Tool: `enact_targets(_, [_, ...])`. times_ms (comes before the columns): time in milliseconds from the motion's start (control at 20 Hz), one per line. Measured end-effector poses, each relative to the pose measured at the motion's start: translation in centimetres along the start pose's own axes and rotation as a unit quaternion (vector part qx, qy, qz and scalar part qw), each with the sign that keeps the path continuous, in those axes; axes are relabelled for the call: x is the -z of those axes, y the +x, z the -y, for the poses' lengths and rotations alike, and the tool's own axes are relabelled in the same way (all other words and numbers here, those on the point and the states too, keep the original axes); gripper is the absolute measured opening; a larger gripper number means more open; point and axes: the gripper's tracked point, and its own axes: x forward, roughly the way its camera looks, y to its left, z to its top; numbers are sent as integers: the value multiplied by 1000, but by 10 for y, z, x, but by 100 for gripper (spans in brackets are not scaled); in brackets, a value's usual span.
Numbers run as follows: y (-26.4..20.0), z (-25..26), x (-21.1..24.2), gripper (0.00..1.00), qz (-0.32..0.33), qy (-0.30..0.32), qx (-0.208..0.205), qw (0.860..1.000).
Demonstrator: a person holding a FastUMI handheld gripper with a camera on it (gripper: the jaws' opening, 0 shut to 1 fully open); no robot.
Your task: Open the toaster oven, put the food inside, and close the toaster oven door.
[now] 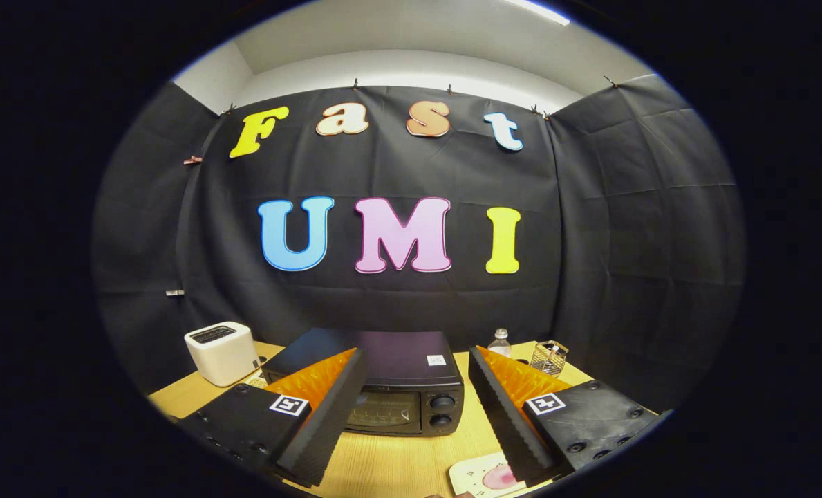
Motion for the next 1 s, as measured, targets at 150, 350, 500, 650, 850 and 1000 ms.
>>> enact_targets(150, [1, -3, 5, 98, -7, -2, -3, 1000])
enact_targets(350, [6, -9, 16, 98, -18, 6, -2, 1000])
enact_targets(500, [16, -17, 24, 98, -31, 10, -5, 999])
enact_targets(650, [29, -33, 38, 98, -60, 28, -14, 998])
enact_targets(850, [49, -54, 65, 98, -107, 22, -25, 994])
enact_targets(1000, [65, -68, 78, 98, -116, 9, -25, 993])
